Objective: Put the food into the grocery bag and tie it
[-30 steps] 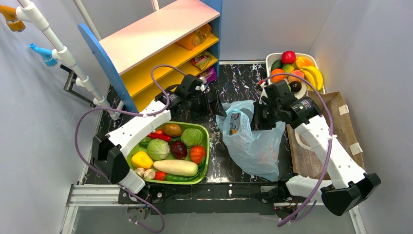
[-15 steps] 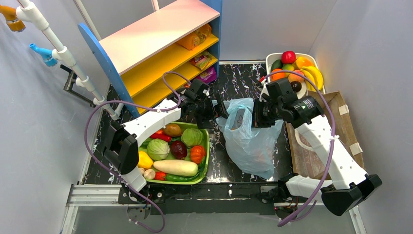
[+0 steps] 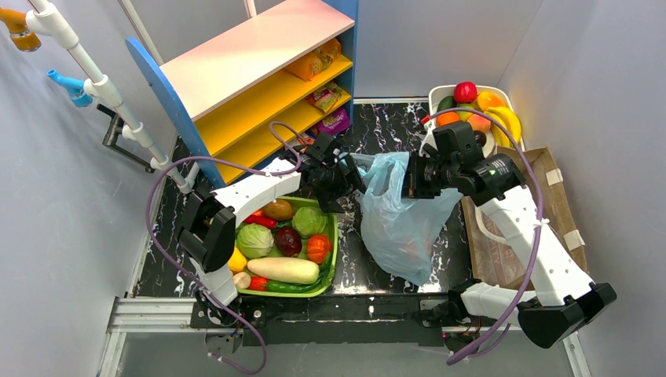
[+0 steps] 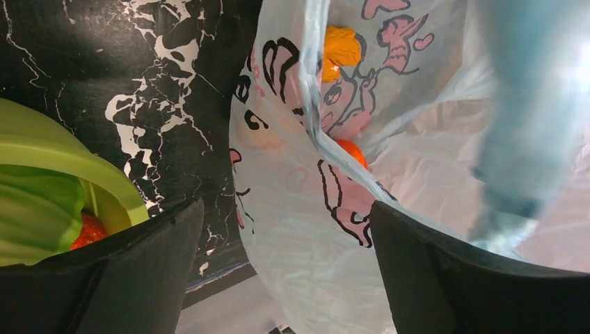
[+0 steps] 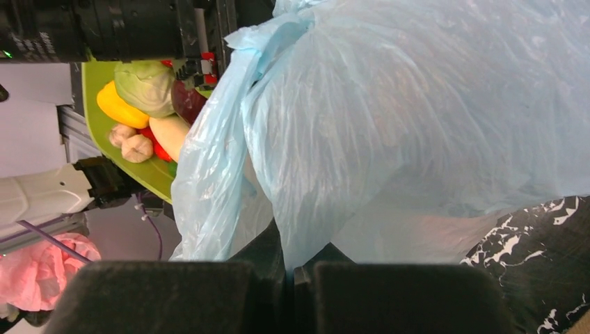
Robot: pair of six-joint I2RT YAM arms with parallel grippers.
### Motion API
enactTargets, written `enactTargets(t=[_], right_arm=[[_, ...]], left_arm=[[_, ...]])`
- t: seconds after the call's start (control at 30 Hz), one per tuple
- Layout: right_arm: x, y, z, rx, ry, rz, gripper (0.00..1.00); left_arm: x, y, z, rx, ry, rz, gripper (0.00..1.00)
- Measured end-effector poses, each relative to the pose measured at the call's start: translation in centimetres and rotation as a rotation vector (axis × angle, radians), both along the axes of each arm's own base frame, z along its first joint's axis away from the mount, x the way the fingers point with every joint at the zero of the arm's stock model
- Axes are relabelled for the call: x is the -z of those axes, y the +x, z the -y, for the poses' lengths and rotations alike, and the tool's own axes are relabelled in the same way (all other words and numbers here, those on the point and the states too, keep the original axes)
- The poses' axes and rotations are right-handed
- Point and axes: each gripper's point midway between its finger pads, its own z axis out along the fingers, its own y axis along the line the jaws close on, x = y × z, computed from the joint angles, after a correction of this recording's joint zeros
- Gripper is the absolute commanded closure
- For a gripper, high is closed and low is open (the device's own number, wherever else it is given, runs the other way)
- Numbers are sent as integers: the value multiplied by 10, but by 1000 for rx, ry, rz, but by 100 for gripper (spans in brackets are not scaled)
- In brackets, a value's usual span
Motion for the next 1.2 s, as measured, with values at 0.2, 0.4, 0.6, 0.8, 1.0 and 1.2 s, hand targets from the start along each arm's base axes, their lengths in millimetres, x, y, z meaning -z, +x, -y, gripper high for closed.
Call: enactTargets(t=[0.2, 0.4, 0.6, 0.8, 1.0, 1.2], right_arm=[[-8, 4, -5, 7, 45, 15, 99], [-14, 1, -8, -8, 77, 23, 99], [-22, -4, -8, -23, 106, 36, 99], [-27, -6, -12, -42, 132, 47, 99], [-28, -6, -14, -51, 144, 49, 99], [-28, -5, -13, -49, 145, 51, 99]], left_arm=[[0, 6, 0, -67, 4, -15, 3], [-6, 22, 6, -123, -29, 27, 6], [-4, 36, -1, -237, -21, 13, 14], [1, 51, -3, -298, -42, 21, 40], [11, 58, 3, -290, -45, 25, 86], [7, 57, 4, -254, -45, 44, 100]])
